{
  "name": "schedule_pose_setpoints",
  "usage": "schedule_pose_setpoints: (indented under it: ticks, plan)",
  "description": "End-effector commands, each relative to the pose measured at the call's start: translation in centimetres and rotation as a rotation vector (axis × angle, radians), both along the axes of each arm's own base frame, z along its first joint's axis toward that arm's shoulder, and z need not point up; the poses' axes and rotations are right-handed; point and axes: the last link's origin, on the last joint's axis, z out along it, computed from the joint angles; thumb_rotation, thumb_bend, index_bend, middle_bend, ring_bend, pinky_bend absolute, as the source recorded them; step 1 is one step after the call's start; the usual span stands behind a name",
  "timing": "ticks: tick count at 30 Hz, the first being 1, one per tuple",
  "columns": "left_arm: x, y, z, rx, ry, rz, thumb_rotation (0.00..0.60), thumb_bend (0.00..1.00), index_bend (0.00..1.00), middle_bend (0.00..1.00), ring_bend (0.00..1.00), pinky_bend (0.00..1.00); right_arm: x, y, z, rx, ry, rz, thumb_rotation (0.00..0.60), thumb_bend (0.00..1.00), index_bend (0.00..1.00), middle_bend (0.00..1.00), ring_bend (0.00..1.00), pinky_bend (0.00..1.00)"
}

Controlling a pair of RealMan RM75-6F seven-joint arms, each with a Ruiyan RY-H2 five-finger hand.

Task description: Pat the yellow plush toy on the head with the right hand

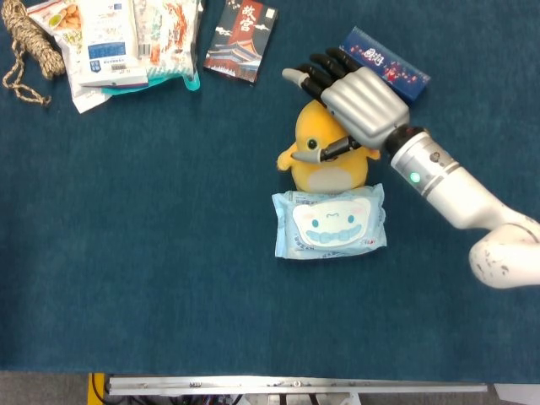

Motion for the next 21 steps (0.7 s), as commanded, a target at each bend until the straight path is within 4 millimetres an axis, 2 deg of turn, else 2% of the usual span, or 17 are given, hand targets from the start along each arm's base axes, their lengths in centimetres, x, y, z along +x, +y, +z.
schedule_pose_setpoints:
  ticks: [1,9,14,21]
  plan:
    - [0.0,0.0,0.0,0.0,-0.001,-0.001,0.6,0.16,0.0,0.0,0.0,0.0,0.4,0.6,0.3,0.005,-0.011,0.022,0.121,0.0,0.1,0.13,0.0,0.0]
    - [-0.2,-0.3,0.2,0.008,-0.004,0.009,0.6,0.16,0.0,0.0,0.0,0.0,1.3,1.6,-1.4,0.063,0.005,0.053,0.121,0.0,0.1,0.13,0.0,0.0]
    - [-0.3,-0.4,0.3,0.012,-0.004,0.015,0.6,0.16,0.0,0.0,0.0,0.0,1.4,1.3,-2.3,0.071,0.016,0.047,0.122,0.0,0.1,0.13,0.0,0.0]
    - [-0.3,-0.3,0.2,0.007,-0.001,0.013,0.6,0.16,0.0,0.0,0.0,0.0,0.7,0.5,-2.3,0.056,0.029,0.019,0.126,0.0,0.1,0.13,0.0,0.0]
